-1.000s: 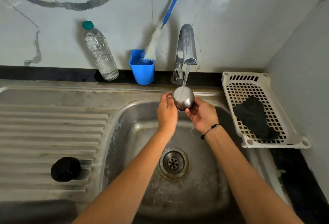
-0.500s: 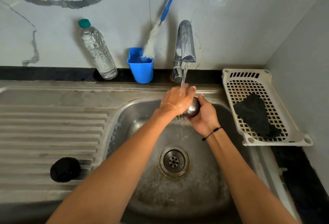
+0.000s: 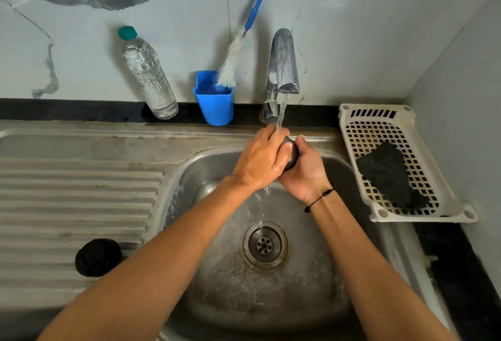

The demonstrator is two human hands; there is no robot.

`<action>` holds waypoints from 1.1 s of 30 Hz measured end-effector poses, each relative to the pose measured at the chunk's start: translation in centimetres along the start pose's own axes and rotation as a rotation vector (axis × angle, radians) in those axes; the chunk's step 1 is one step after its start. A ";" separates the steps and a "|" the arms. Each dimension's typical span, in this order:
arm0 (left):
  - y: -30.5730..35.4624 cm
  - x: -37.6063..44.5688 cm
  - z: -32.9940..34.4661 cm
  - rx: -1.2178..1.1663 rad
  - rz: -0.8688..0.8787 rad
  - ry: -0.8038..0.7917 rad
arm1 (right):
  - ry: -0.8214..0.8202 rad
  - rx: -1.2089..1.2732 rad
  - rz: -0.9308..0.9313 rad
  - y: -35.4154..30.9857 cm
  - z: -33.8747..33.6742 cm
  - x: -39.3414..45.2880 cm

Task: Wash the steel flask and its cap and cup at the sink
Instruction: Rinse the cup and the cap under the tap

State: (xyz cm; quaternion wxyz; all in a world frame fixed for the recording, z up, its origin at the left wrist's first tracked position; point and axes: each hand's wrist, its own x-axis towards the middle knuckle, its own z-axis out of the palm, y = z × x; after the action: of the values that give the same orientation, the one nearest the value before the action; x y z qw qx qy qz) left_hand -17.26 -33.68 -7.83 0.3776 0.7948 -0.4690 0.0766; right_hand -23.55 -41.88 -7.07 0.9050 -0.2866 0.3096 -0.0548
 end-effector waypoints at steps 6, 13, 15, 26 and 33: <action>2.9 2.8 -0.3 -0.398 -0.840 0.012 | 0.035 -0.257 -0.117 -0.5 1.2 -0.5; 2.3 3.9 -1.0 -0.694 -1.041 0.089 | -0.049 -0.132 -0.182 0.1 1.2 -1.5; 2.7 1.8 0.3 -0.375 -0.615 0.303 | -0.068 -0.051 -0.134 -0.3 1.5 -1.2; -0.6 -0.6 0.2 0.074 -0.131 0.261 | -0.117 -0.299 -0.169 -0.5 2.0 -0.7; 1.7 1.4 -1.5 -1.165 -1.401 0.068 | -0.296 -1.440 -0.508 -1.1 1.9 -3.3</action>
State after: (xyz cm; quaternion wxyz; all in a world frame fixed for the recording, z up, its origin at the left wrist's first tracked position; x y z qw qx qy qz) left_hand -17.54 -34.08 -5.22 0.6929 0.5788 0.1681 -0.3957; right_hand -24.97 -40.94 -3.48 0.4876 -0.8703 0.0696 -0.0072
